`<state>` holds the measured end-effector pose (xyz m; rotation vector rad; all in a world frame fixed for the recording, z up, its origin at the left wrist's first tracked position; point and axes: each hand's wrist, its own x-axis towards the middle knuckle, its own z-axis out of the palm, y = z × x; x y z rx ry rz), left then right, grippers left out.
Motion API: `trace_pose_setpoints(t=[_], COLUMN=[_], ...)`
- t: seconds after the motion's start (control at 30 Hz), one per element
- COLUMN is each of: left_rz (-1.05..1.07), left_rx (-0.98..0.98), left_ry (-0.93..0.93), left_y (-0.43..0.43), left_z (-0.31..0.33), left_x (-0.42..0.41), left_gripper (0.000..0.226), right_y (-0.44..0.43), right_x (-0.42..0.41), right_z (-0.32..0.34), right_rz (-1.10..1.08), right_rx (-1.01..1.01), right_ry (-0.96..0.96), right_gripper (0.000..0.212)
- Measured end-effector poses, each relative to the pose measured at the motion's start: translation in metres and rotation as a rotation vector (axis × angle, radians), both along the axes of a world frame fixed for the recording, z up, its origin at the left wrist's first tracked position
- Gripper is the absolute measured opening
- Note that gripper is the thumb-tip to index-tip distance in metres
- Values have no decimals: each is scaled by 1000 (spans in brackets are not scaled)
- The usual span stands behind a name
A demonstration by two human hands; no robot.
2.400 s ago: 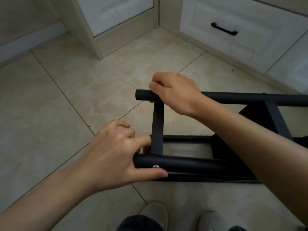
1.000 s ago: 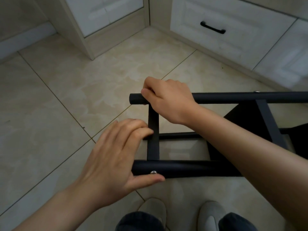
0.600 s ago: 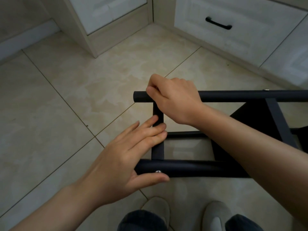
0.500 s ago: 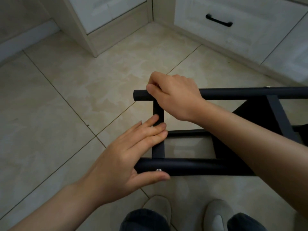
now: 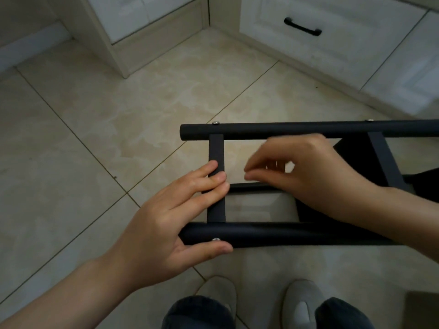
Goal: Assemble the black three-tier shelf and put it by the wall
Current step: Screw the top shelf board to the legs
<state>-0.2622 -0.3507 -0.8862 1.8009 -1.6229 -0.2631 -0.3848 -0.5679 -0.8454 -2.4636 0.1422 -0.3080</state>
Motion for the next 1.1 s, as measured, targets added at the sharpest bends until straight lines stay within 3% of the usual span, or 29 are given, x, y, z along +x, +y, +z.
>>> trace_pose_setpoints(t=[0.07,0.17,0.47,0.6,0.73,0.93,1.1], left_rz=[1,4,11,14,15,2,4], left_rx=[-5,-12,-24,-15,-12,-30,-42], left_ry=[-2,1,20,29,30,29,25], left_y=[0,0,0,0,0,-1,-2], left_z=[0,-1,-3,-3,-2,-4,-4], left_x=[0,-1,-1,-1,-2,-1,-1], left_gripper=[67,66,65,65,66,64,64], right_y=[1,1,-6,-6,-3,12,22], right_x=[-6,-9,-10,-10,-5,13,22], right_z=[-5,-13,-13,-12,-13,-14,-21], right_rz=[-23,-10,-42,-35,-23,32,55], right_rx=[219,520,826,857,833,630,668], right_ry=[146,357,544,549,627,617,612], right_gripper=[2,13,18,24,12,12,9])
